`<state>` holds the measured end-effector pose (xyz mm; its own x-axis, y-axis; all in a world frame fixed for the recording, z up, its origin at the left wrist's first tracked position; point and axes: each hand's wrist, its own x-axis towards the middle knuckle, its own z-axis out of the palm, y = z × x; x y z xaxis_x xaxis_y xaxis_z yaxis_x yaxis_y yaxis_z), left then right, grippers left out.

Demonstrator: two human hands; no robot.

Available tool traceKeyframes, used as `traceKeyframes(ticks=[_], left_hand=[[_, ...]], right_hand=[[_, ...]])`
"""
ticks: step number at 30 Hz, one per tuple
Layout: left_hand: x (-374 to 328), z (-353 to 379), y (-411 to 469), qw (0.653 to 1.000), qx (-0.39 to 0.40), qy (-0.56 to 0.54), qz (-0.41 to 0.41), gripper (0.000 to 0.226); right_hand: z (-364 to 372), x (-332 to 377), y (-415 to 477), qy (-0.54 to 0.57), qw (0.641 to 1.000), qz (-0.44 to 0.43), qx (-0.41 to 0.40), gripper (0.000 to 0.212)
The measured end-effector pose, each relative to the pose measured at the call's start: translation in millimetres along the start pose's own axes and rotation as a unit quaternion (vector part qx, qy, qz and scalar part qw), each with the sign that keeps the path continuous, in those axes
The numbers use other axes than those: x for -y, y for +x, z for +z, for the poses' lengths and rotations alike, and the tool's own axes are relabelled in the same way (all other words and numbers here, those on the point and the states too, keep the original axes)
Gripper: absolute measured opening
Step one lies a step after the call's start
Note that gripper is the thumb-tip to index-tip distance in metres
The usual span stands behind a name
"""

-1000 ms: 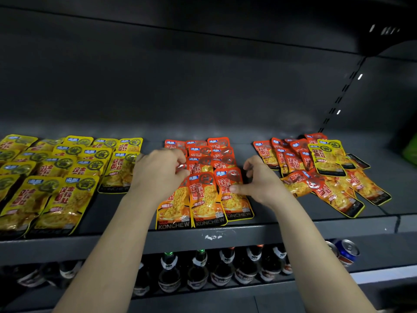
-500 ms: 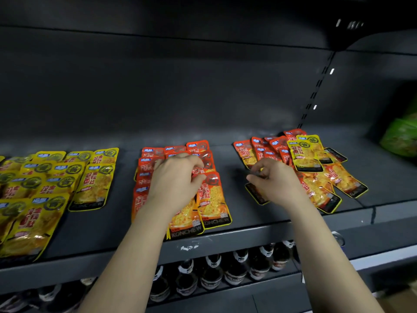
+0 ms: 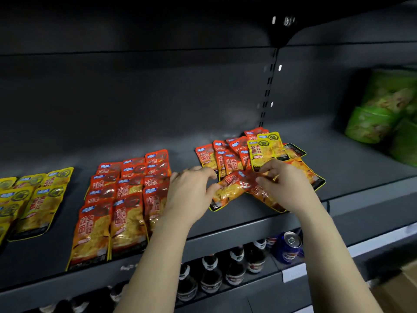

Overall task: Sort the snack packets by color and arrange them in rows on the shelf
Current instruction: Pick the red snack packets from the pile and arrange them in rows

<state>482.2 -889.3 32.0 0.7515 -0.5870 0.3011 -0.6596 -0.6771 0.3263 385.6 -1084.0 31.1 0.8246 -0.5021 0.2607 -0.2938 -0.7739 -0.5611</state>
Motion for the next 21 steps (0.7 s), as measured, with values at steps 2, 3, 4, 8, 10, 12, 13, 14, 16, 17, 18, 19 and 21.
traceKeyframes(ticks=[2,3,4,8,10,12,13,14,16,17,18,19,21], left_hand=[[-10.1,7.0,2.6,1.0,0.009,0.001,-0.013,0.033],[-14.5,9.8,3.8,1.0,0.016,0.003,-0.021,0.037],[-18.1,12.2,5.0,0.999,0.025,0.007,-0.028,0.04],[-28.8,18.3,9.4,0.997,0.05,0.024,-0.052,0.049],[-32.5,19.4,10.0,0.996,0.057,0.011,-0.066,0.05],[-35.8,20.1,9.5,0.995,0.069,0.0,-0.078,0.05],[-37.2,20.7,8.9,0.994,0.074,-0.001,-0.081,0.051],[-38.2,21.6,8.7,0.994,0.077,0.001,-0.083,0.054],[-39.8,23.4,9.0,0.993,0.072,-0.001,-0.093,0.06],[-40.6,24.0,9.6,0.993,0.065,-0.006,-0.101,0.065],[-40.9,24.7,10.4,0.992,0.057,-0.012,-0.11,0.069],[-42.0,24.8,10.9,0.992,0.048,-0.016,-0.115,0.072],[-43.0,25.7,11.8,0.993,0.019,-0.024,-0.115,0.075]], right_hand=[[-2.3,-8.8,-1.3,-0.009,1.0,-0.007,-0.003,0.022],[-3.3,-12.0,-1.8,-0.011,1.0,-0.012,-0.003,0.023],[-3.8,-15.0,-1.8,-0.01,1.0,-0.016,-0.001,0.023],[-6.3,-24.5,2.1,0.003,0.999,-0.031,0.015,0.022],[-7.0,-28.4,5.5,0.011,0.999,-0.037,0.019,0.022],[-7.2,-31.5,7.8,0.018,0.999,-0.042,0.023,0.021],[-7.4,-32.4,8.4,0.022,0.998,-0.046,0.023,0.021],[-7.5,-33.1,8.9,0.024,0.998,-0.048,0.024,0.02],[-8.4,-33.9,9.1,0.026,0.998,-0.053,0.024,0.02],[-8.7,-34.7,9.4,0.027,0.998,-0.055,0.025,0.019],[-9.2,-35.7,9.8,0.03,0.998,-0.057,0.025,0.019],[-9.6,-37.0,10.1,0.033,0.997,-0.059,0.024,0.019],[-10.5,-40.0,9.9,0.036,0.997,-0.061,0.022,0.018]])
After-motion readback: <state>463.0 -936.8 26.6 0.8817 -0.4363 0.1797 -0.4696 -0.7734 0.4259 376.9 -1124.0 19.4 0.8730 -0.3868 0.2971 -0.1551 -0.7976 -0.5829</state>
